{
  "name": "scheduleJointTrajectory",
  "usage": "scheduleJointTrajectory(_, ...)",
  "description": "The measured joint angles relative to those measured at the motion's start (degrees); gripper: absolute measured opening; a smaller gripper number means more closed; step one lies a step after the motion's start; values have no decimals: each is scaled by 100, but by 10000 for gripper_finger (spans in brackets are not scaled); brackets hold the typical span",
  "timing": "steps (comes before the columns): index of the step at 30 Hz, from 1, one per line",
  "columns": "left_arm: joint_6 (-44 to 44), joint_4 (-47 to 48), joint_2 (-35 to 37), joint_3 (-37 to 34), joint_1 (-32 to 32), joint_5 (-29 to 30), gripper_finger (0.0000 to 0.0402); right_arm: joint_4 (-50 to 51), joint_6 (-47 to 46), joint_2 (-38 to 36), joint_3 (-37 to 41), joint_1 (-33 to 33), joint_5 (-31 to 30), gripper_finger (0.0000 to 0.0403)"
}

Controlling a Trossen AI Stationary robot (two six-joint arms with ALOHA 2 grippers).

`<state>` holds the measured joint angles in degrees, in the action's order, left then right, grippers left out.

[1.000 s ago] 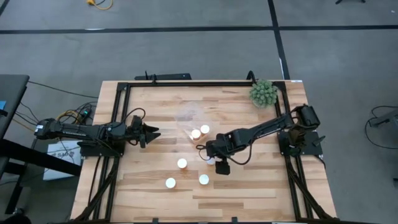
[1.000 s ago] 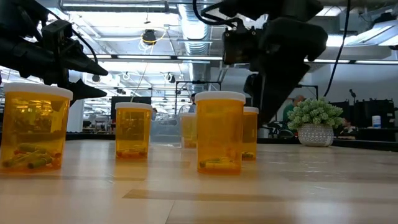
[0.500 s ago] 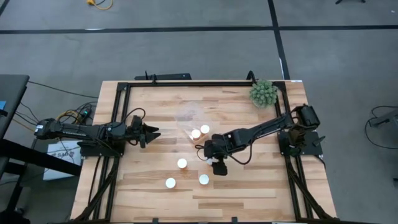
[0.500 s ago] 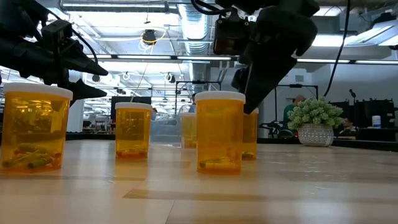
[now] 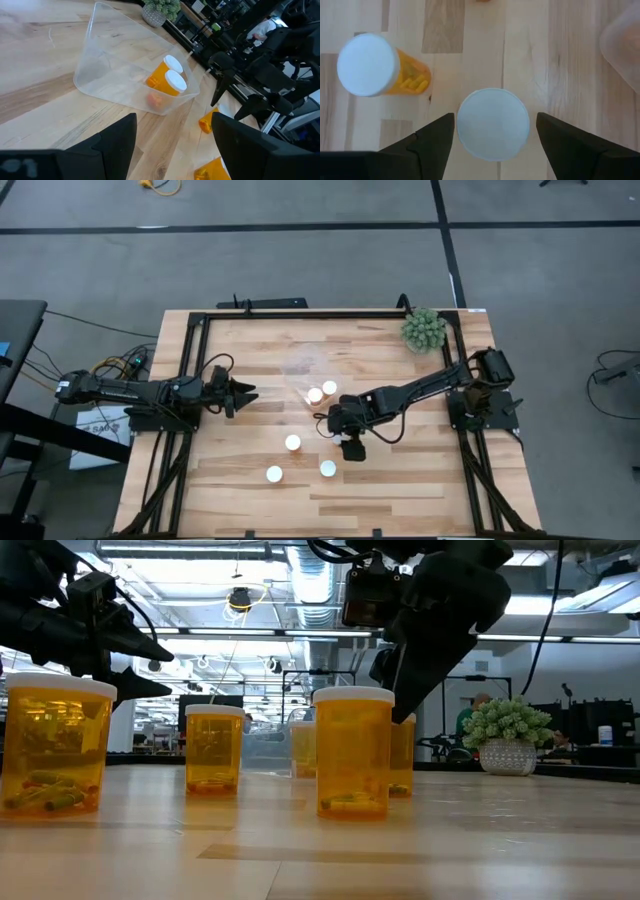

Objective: Pick and place pill bottles into a basket
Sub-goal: Put the orange medicine bottle into the transparent bin

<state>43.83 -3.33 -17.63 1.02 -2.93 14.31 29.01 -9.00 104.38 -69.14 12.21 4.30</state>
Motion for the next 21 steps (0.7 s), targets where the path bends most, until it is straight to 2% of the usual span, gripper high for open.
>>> scheduleJointTrajectory(7, 35, 0, 0, 0, -1, 0, 247, -102, -2, 0, 0, -37, -141, 270)
scheduleJointTrajectory(16, 33, 0, 2, 0, 0, -2, 247, -103, -2, -3, 0, -175, -129, 198)
scheduleJointTrajectory(21, 33, 0, 0, 0, -1, -2, 247, -109, -4, -4, 0, -221, -121, 198)
